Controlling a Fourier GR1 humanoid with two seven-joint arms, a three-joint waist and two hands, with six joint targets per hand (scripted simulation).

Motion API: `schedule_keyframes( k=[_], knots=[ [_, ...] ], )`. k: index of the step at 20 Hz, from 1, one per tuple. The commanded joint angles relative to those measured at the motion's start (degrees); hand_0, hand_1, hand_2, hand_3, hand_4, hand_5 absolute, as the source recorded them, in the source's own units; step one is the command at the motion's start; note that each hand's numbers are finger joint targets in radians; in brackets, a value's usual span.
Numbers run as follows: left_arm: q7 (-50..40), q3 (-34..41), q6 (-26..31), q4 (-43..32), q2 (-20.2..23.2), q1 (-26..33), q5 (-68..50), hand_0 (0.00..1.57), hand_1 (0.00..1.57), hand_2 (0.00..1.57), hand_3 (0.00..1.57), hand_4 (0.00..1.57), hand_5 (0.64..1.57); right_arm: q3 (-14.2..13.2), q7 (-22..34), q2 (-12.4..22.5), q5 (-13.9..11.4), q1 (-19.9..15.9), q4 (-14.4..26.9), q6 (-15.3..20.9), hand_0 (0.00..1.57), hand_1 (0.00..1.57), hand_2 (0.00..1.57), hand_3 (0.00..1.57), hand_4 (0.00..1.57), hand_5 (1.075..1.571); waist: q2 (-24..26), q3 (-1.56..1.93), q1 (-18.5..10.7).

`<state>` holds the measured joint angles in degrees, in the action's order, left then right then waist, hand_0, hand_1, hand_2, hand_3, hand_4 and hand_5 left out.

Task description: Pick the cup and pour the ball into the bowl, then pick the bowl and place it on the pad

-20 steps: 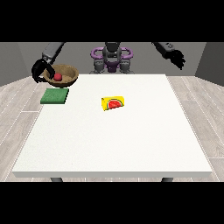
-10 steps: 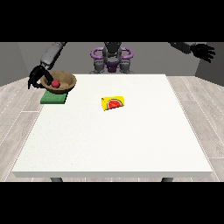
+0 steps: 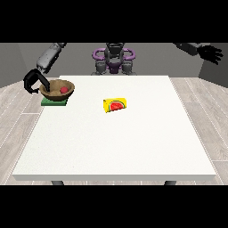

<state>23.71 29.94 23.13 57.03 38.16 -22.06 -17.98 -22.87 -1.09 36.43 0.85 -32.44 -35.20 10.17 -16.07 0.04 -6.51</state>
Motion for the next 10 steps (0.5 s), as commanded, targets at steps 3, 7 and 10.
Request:
schedule_keyframes(
  k=[3, 7, 10],
  knots=[
    [-1.1, 0.7, 1.0, -2.9, 2.4, -0.2, -0.4, 0.0, 0.0, 0.0, 0.0, 1.18, 1.549, 0.4, 1.9, 0.2, 0.9, -2.3, 1.4, -3.0, 0.0, 0.0, 0.36, 0.44, 0.0, 1.412, 2.2, -0.04, 0.6],
    [-6.1, -6.5, -3.0, 7.8, -5.9, 0.7, 1.7, 0.0, 0.0, 0.0, 0.0, 1.01, 1.569, 0.7, 1.5, 2.2, -0.4, -2.0, 5.2, -3.7, 0.0, 0.0, 0.0, 0.0, 0.0, 1.361, 7.0, 0.1, 0.0],
    [-10.4, -10.7, -6.3, 9.0, -11.3, 0.7, 3.3, 0.0, 0.0, 0.0, 0.0, 0.9, 1.559, 2.9, 7.2, 2.9, -1.3, -3.7, 3.6, -6.1, 0.0, 0.0, 0.0, 0.0, 0.0, 1.356, 14.1, 0.01, 1.2]
  ],
)
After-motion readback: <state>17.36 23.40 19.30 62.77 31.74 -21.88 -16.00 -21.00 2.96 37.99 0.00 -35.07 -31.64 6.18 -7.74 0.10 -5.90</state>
